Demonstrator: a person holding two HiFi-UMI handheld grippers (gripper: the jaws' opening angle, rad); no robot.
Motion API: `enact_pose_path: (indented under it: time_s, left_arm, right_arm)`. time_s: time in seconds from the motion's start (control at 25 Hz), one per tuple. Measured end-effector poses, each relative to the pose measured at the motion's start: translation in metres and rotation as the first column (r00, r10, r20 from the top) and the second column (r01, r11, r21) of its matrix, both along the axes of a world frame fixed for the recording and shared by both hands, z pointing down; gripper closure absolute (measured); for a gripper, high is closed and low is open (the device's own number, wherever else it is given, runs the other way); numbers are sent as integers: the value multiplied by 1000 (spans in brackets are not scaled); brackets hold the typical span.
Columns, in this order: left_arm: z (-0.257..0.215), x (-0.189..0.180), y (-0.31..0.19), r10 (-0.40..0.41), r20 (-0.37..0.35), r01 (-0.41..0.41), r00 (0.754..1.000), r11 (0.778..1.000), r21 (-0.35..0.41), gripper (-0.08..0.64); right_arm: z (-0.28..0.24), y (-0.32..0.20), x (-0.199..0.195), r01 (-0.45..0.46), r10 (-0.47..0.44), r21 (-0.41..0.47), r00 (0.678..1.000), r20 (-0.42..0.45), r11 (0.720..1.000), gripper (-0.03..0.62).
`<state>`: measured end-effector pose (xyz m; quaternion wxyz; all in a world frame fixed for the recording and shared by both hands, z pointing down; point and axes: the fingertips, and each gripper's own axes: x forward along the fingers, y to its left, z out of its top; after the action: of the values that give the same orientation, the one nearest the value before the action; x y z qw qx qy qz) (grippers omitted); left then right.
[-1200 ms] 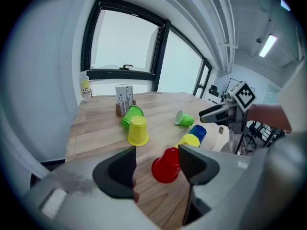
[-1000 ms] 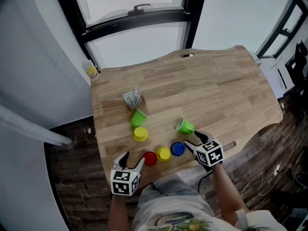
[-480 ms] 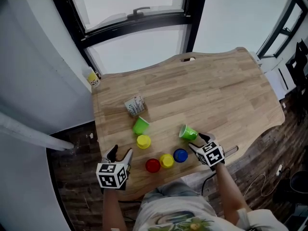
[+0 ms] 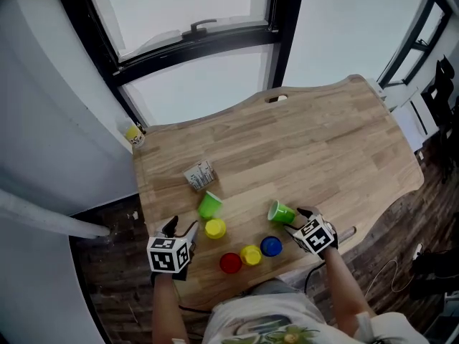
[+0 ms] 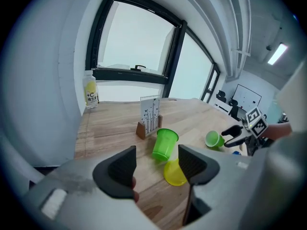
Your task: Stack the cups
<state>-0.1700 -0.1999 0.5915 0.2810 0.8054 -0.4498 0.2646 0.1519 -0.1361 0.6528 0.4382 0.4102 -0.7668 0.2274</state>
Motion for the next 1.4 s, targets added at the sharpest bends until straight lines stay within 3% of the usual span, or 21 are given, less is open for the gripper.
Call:
enact_pose_path:
  time_s: [0.4, 0.68, 0.88, 1.0, 1.08, 1.4]
  left_arm:
    - [43, 34, -31, 123, -25, -125, 992, 987, -105, 272]
    - [70, 46, -29, 172, -59, -180, 983, 965, -190, 272]
    - [82, 49, -23, 202, -35, -205, 979, 953, -223, 272]
    - [86, 48, -22, 209, -11, -206, 978, 952, -228, 282]
    - [85, 47, -22, 202, 0, -197, 979, 956, -218, 329]
    - [62, 37, -24, 176, 12, -172, 984, 974, -151, 331]
  right_arm:
    - [23, -1, -2, 50, -53, -81, 998, -27, 995, 301]
    - [31, -5, -4, 61, -64, -90, 998, -27, 994, 301]
    - [34, -5, -5, 61, -63, -89, 998, -25, 994, 327]
    - [33, -5, -5, 56, -58, -85, 998, -22, 995, 347]
    - [30, -4, -5, 52, -54, -89, 998, -19, 995, 348]
    - [3, -11, -5, 32, -32, -19, 999, -4, 999, 354]
